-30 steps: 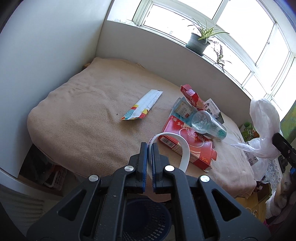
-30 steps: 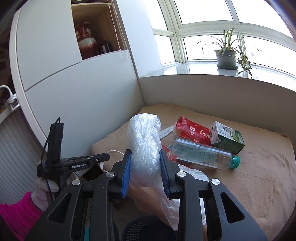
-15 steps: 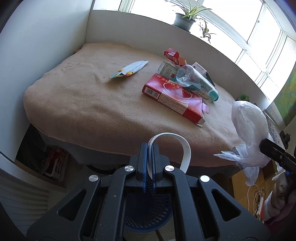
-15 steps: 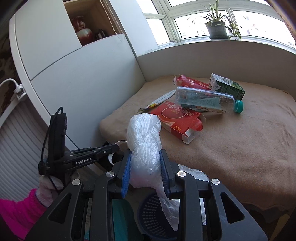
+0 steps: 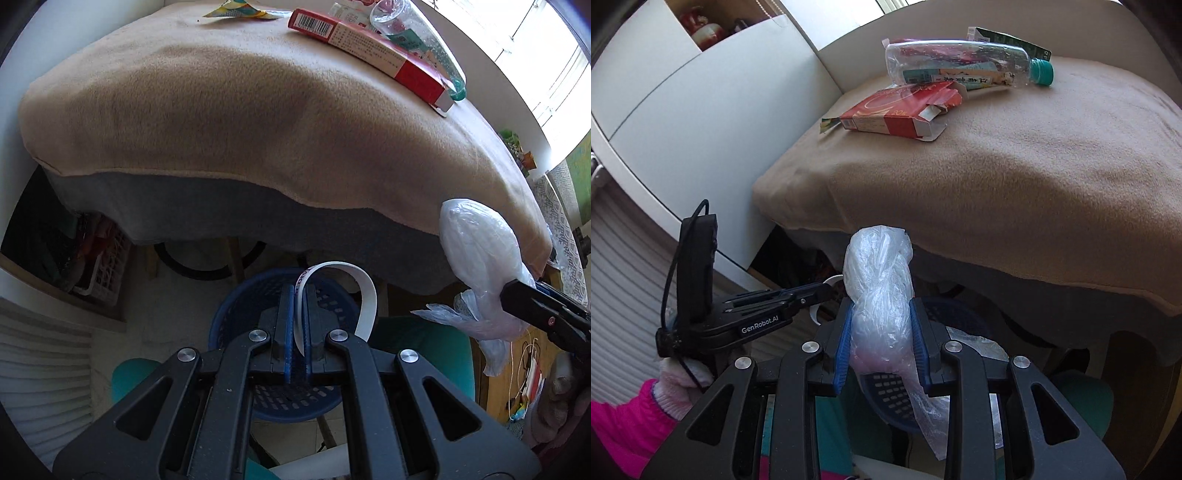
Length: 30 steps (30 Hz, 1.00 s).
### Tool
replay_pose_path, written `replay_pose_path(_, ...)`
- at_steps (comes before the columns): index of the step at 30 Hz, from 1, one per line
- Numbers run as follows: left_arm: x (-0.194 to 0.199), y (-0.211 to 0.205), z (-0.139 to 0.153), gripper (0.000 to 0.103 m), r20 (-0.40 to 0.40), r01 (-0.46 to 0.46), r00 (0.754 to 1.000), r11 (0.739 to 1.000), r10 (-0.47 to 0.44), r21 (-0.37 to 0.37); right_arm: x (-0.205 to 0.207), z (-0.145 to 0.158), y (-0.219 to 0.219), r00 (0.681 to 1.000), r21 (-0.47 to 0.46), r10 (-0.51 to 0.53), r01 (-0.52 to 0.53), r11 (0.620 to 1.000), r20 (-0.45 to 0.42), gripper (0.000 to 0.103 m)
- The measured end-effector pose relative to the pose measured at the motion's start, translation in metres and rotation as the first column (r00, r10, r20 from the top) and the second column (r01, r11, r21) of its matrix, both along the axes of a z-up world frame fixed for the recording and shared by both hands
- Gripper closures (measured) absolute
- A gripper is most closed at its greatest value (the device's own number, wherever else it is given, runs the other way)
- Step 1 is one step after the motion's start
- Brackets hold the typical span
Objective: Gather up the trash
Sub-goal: 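Carry the bag and rubber band down over the blue wastebasket with both tools, then open both tools to drop the bag and rubber band into the basket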
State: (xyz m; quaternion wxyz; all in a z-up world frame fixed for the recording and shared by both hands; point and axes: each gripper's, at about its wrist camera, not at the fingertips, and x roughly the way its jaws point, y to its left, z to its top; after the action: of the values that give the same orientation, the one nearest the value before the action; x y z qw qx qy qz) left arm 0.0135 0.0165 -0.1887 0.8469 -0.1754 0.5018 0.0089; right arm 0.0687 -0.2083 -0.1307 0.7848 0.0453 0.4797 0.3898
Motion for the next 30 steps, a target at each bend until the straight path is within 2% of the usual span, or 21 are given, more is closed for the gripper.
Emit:
replay_pose_path(4, 0.001, -0.003, -0.026, 0.101, -0.062, 0.011, 0.998, 1.000, -0.011, 0.002, -0.002, -0.025, 0.001, 0.998, -0.016, -0.007, 0.006, 1.000, -0.068, 0.076)
replay_pose_path(11, 0.005, -0.001, -0.059, 0.101, -0.141, 0.018, 0.990, 1.000, -0.015, 0.021, -0.006, -0.051, 0.009, 0.992, -0.061, -0.022, 0.014, 0.998, -0.127, 0.076)
replay_pose_path(23, 0.009, -0.004, -0.082, 0.101, -0.194, 0.012, 0.981, 0.999, -0.002, 0.052, -0.006, -0.071, 0.020, 0.984, -0.098, -0.034, 0.017, 0.995, -0.174, 0.073)
replay_pose_path(24, 0.009, -0.004, -0.083, 0.098, -0.199, 0.013, 0.980, 0.998, -0.001, 0.057, -0.006, -0.071, 0.021, 0.984, -0.099, -0.031, 0.013, 0.995, -0.177, 0.073)
replay_pose_path(26, 0.009, -0.007, -0.081, 0.084, -0.203, 0.015, 0.979, 0.998, -0.003, 0.060, -0.007, -0.072, 0.023, 0.984, -0.100, -0.027, 0.009, 0.995, -0.175, 0.072)
replay_pose_path(28, 0.009, -0.007, -0.082, 0.075, -0.202, 0.019, 0.979, 0.998, -0.006, 0.063, -0.006, -0.073, 0.024, 0.985, -0.110, -0.027, 0.008, 0.994, -0.168, 0.070)
replay_pose_path(30, 0.009, -0.008, -0.081, 0.070, -0.202, 0.017, 0.979, 0.997, -0.001, 0.077, -0.005, -0.074, 0.024, 0.986, -0.118, -0.030, 0.011, 0.993, -0.166, 0.066)
